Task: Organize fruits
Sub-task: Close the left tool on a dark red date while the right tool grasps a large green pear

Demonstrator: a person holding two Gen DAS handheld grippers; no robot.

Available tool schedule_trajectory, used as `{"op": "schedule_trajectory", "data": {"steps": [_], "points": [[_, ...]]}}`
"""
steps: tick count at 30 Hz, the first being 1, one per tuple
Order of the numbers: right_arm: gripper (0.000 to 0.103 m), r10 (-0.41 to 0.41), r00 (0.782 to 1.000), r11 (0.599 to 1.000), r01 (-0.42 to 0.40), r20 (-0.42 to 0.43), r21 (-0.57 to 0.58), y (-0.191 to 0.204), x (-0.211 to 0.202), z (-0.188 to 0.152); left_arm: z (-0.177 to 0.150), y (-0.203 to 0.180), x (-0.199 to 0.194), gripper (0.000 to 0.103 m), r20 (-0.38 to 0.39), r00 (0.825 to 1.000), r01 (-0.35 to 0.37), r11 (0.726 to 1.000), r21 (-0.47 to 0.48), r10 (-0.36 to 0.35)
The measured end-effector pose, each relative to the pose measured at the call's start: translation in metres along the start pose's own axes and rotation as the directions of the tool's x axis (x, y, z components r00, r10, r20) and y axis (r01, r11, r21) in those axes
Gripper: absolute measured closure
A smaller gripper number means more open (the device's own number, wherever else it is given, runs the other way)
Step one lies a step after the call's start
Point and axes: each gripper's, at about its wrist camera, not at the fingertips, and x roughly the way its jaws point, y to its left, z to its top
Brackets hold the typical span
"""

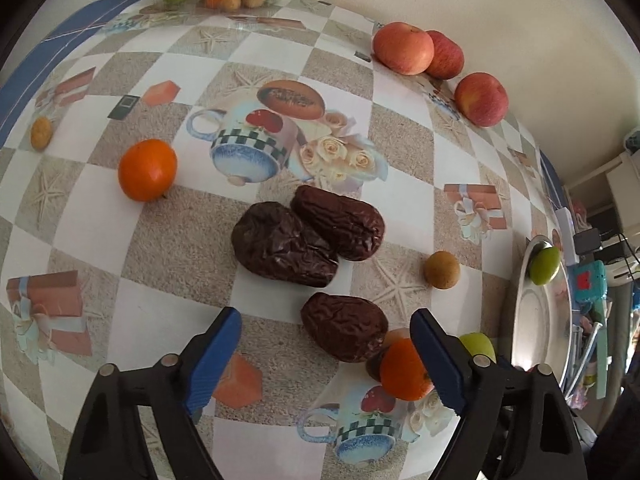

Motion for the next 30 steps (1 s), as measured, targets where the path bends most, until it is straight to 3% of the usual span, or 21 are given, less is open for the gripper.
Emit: {"op": "schedule_trajectory", "data": {"steps": [5,14,17,20,22,30], "points": [[0.053,0.008,1.000,1.000,-0.007,-0.030,0.029,-0.006,0.007,-0.002,0.000,-0.004,0.001,0.025,-0.001,1.000,0.004,1.000,0.012,-0.004],[0.053,0.010,0.999,0.999,-0.008,-0.047,0.045,-0.007,0.012,-0.003,0.000,-0.002,0.001,0.026,-0.006,1.000,0.018,1.000,-0.004,-0.018],[0.053,0.010,0.999,0.999,-0.008,-0.047,0.045,-0.006,0.013,-0.003,-0.001,-0.001,0.000,0.037,-0.010,1.000,0.017,1.000,-0.008,-0.017],[0.055,0.010,0.999,0.999,-0.008,-0.045,0.045,-0.007,0.013,-0.003,-0.002,-0.002,0.000,0.042,-0.019,0.999,0.031,0.999,-0.014,-0.031],[0.056,0.012,0.999,0.999,-0.011,-0.043,0.046,-0.007,0.012,-0.002,-0.002,-0.003,0.001,0.055,-0.030,0.999,0.039,0.999,-0.014,-0.039],[0.061,0.016,0.999,0.999,-0.014,-0.044,0.036,-0.005,0.010,-0.002,-0.004,-0.003,0.002,0.056,-0.035,0.998,0.054,0.998,-0.022,-0.055]]}}
